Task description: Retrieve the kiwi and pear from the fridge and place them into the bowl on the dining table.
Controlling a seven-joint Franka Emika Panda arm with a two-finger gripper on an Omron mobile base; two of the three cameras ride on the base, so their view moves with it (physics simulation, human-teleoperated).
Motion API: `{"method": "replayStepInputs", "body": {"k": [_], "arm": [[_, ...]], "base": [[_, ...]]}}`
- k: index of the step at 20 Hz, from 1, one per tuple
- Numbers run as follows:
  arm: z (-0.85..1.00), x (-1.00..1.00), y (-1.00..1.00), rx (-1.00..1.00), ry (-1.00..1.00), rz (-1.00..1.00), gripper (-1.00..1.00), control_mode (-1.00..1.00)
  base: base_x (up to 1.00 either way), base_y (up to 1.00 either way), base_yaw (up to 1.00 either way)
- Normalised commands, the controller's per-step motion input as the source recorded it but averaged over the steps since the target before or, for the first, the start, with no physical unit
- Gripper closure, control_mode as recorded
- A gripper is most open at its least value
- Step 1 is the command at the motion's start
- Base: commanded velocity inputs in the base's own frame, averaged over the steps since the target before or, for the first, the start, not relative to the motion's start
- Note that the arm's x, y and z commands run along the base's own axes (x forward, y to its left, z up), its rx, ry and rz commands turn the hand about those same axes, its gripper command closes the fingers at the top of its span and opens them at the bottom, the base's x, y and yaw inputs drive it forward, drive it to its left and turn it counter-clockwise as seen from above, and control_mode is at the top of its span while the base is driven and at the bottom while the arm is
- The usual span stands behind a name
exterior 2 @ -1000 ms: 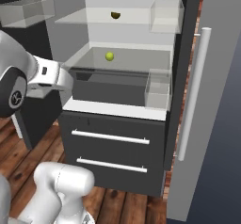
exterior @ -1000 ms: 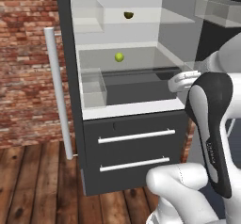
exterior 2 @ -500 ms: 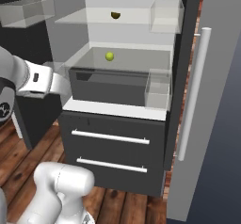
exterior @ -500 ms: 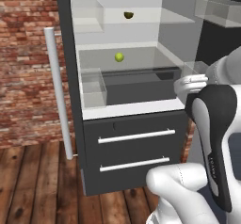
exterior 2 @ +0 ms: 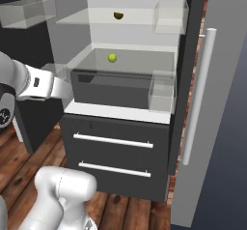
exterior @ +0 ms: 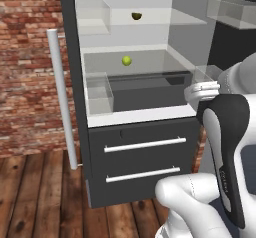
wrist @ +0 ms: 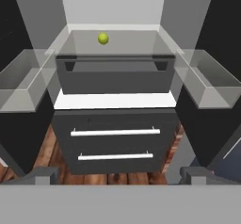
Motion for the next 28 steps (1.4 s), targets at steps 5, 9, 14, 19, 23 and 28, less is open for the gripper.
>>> {"method": "replayStepInputs", "body": {"k": [5, 9, 14, 19, 23, 28], "arm": [[0.0, 0.0, 0.0, 0.0, 0.0, 0.0, -1.0, -1.0], [-0.11, 0.0, -0.05, 0.01, 0.0, 0.0, -1.0, -1.0], [-0.17, 0.41, -0.14, 0.06, 0.01, 0.0, -1.0, -1.0], [-0.22, 0.97, -0.1, 0.09, 0.05, -0.01, -1.0, -1.0], [-0.16, 0.9, -0.01, 0.05, 0.05, 0.0, -1.0, -1.0], [-0.01, 0.03, 0.0, 0.0, 0.0, 0.0, -1.0, -1.0]], "base": [[0.0, 0.0, 0.0], [0.0, 0.0, 0.0], [0.0, 0.0, 0.0], [0.0, 0.0, 0.0], [0.0, 0.0, 0.0], [0.0, 0.0, 0.0]]}}
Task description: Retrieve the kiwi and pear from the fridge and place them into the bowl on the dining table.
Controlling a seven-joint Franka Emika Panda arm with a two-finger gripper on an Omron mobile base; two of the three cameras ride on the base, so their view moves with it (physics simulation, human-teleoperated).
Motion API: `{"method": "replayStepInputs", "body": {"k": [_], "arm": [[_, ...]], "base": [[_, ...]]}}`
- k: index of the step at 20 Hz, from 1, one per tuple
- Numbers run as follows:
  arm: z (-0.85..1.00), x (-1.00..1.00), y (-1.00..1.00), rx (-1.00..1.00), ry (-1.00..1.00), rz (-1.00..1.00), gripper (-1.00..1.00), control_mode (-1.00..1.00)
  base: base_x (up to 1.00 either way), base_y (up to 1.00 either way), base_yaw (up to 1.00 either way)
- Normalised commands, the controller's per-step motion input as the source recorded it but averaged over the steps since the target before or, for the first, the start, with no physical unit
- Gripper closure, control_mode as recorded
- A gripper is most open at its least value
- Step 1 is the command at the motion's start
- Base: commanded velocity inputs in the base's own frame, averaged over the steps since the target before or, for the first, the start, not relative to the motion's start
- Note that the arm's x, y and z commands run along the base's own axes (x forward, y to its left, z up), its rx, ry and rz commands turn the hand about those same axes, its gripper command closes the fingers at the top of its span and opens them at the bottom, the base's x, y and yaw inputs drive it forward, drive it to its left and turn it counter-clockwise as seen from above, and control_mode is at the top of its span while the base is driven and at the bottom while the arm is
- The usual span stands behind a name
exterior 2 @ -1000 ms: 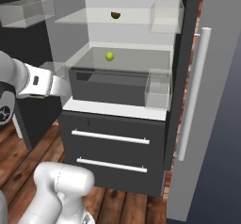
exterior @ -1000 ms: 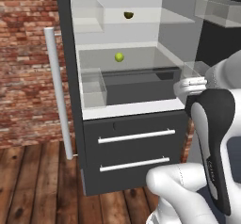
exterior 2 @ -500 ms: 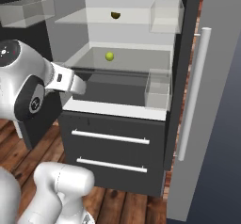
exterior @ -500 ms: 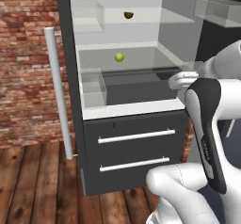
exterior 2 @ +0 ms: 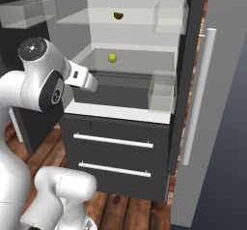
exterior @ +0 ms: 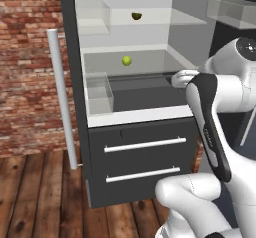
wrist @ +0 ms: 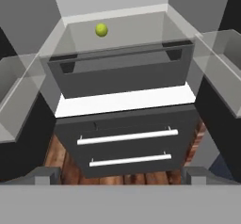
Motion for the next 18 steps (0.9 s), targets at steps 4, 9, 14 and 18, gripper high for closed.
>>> {"method": "replayStepInputs", "body": {"k": [4, 9, 14, 18], "arm": [[0.0, -0.54, 0.0, 0.0, -0.1, 0.0, -1.0, -1.0], [0.0, -0.37, 0.0, 0.0, -0.06, 0.0, -1.0, -1.0], [0.0, -0.38, 0.0, 0.0, -0.09, 0.0, -1.0, -1.0], [-0.02, -0.56, 0.0, 0.0, -0.19, 0.0, -1.0, -1.0]], "base": [[0.0, 0.0, 0.0], [0.0, 0.0, 0.0], [0.0, 0.0, 0.0], [0.0, 0.0, 0.0]]}}
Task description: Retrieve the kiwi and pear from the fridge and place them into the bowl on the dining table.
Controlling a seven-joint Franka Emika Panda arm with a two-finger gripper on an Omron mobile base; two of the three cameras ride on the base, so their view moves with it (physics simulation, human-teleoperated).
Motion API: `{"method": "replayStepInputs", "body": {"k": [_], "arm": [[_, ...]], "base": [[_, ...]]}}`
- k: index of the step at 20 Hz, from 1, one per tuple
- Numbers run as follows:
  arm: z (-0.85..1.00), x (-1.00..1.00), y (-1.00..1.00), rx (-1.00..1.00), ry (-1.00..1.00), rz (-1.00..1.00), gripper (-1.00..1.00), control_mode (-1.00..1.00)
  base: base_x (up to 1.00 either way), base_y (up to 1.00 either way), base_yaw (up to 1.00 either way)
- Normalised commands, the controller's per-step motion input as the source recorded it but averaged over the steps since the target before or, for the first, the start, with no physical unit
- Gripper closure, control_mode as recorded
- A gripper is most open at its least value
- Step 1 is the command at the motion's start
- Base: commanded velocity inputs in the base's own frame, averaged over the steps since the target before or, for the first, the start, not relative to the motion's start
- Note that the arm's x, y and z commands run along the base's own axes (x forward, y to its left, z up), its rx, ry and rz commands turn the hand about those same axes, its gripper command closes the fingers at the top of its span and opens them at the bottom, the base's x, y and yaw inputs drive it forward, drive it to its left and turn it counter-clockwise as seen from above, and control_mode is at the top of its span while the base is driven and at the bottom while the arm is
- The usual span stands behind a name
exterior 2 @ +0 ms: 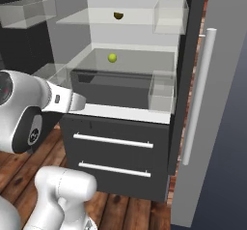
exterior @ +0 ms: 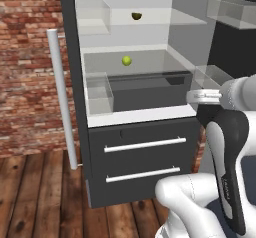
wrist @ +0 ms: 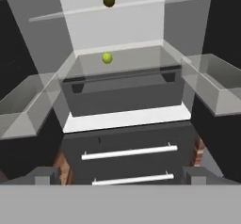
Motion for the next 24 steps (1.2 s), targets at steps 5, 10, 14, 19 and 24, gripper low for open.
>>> {"method": "replayStepInputs", "body": {"k": [5, 10, 14, 19, 24], "arm": [[0.0, -0.24, 0.0, 0.0, -0.09, 0.0, -1.0, -1.0], [0.0, 0.0, 0.0, 0.0, 0.0, 0.0, -1.0, -1.0], [0.0, 0.02, 0.0, 0.0, 0.0, 0.0, -1.0, -1.0], [0.0, 0.0, 0.0, 0.0, 0.0, 0.0, -1.0, 1.0], [0.0, 0.0, 0.0, 0.0, 0.0, 0.0, -1.0, 1.0]], "base": [[0.0, 0.0, 0.0], [0.0, 0.0, 0.0], [0.0, 0.0, 0.0], [0.33, 0.0, 0.0], [0.57, 0.0, 0.0]]}}
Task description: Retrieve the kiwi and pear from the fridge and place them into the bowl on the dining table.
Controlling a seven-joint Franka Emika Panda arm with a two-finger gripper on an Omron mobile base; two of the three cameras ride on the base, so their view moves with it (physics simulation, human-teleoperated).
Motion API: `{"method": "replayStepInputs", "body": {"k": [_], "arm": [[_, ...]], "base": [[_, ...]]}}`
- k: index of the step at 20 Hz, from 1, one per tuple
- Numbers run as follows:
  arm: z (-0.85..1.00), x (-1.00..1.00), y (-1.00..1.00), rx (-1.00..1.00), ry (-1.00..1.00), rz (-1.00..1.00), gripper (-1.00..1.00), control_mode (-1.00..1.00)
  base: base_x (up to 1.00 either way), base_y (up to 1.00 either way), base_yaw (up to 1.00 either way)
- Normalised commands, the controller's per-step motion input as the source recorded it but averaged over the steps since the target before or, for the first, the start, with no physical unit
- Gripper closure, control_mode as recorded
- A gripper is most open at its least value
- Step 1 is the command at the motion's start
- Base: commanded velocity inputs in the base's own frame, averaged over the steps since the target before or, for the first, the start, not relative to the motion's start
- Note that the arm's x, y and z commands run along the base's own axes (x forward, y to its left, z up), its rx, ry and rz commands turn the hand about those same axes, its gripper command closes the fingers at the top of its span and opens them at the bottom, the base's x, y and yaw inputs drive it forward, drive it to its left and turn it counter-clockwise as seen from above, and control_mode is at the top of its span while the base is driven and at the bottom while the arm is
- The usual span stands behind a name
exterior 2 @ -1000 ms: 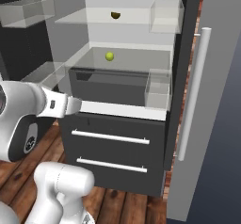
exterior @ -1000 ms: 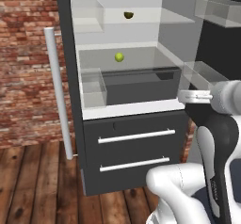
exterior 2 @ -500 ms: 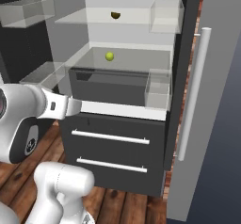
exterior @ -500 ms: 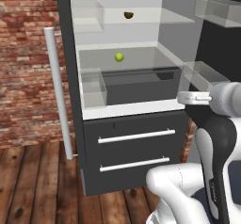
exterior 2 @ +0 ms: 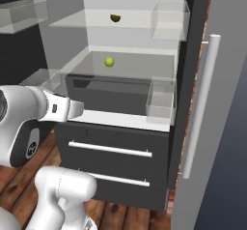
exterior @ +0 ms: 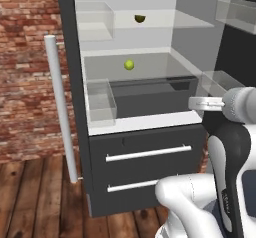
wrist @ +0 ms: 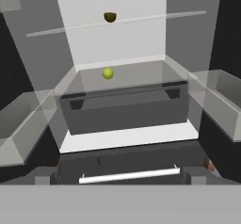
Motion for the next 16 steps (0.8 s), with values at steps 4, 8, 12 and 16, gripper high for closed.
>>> {"method": "replayStepInputs", "body": {"k": [4, 8, 12, 16], "arm": [[0.0, 0.0, 0.0, 0.0, 0.0, 0.0, -1.0, 1.0], [0.0, 0.0, 0.0, 0.0, 0.0, 0.0, -1.0, 1.0], [0.0, 0.0, 0.0, 0.0, 0.0, 0.0, -1.0, 1.0], [0.0, 0.0, 0.0, 0.0, 0.0, 0.0, -1.0, 1.0]], "base": [[0.74, 0.0, 0.0], [0.81, 0.0, 0.0], [0.91, 0.0, 0.0], [0.98, 0.0, 0.0]]}}
